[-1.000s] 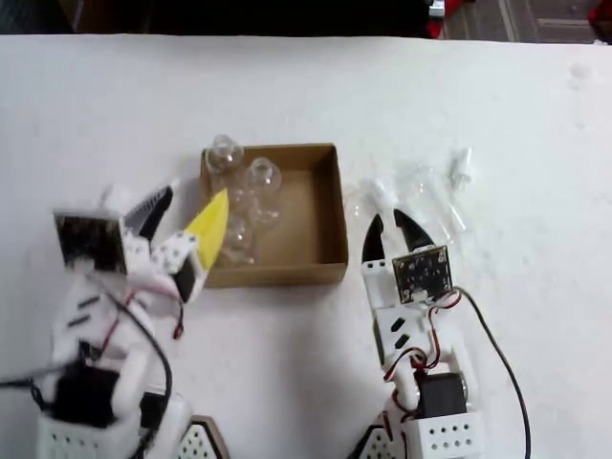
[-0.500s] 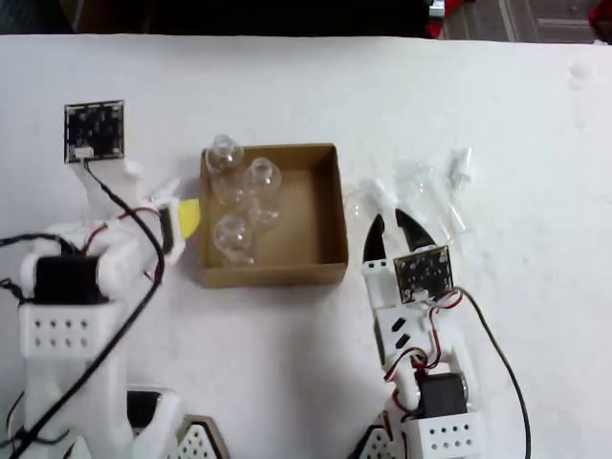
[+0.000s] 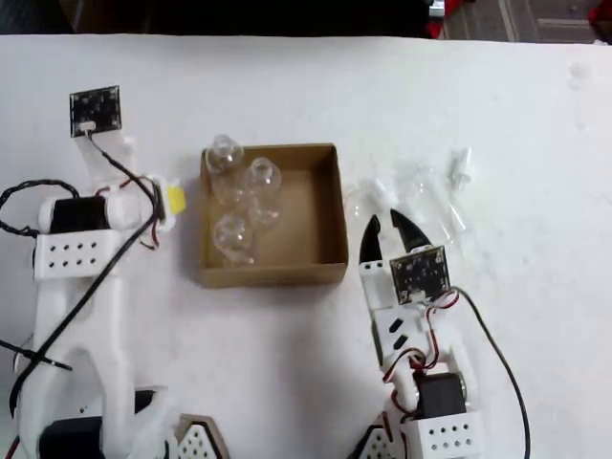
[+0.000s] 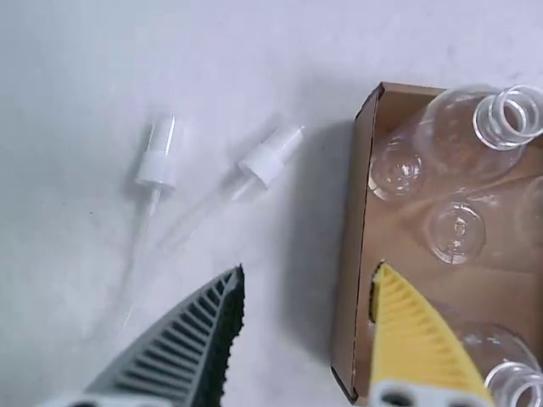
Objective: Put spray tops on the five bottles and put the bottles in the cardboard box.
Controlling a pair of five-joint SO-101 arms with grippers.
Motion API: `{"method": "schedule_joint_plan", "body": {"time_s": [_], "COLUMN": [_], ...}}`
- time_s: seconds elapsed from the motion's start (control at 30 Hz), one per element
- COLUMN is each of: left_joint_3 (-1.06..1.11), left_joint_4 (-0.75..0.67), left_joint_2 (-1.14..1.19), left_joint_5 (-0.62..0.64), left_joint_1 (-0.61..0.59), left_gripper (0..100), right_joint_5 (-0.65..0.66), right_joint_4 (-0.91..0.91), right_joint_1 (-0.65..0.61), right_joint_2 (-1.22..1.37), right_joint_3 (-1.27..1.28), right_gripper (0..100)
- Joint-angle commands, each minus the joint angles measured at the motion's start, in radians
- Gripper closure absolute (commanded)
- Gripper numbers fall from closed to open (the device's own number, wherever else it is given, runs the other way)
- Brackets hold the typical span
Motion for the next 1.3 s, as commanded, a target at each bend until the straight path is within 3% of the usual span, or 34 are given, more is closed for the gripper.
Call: {"method": "schedule_joint_plan", "body": {"time_s": [0.0, 0.3, 0.73, 0.83, 1.03, 1.27], "left_joint_3": [-0.032, 0.043, 0.043, 0.043, 0.066, 0.109], "left_joint_4": [-0.02, -0.1, -0.1, -0.1, -0.137, -0.213], "left_joint_2": [0.005, -0.001, 0.005, 0.005, 0.004, 0.001], "left_joint_5": [0.014, 0.014, 0.014, 0.014, 0.014, 0.014], "left_joint_1": [-0.013, -0.012, -0.012, -0.012, -0.01, -0.01], "left_gripper": [77, 77, 77, 77, 77, 77], "right_joint_5": [0.008, 0.008, 0.011, 0.006, 0.009, 0.074], "right_joint_4": [0.001, 0.002, 0.002, 0.081, 0.259, 0.383], "right_joint_1": [-0.007, -0.004, -0.002, -0.022, -0.165, -0.438], "right_joint_2": [-0.002, -0.002, -0.002, -0.002, -0.001, 0.107], "right_joint_3": [0.008, 0.008, 0.003, -0.055, -0.288, -0.575], "right_gripper": [92.7, 92.7, 92.7, 92.7, 92.7, 92.7]}}
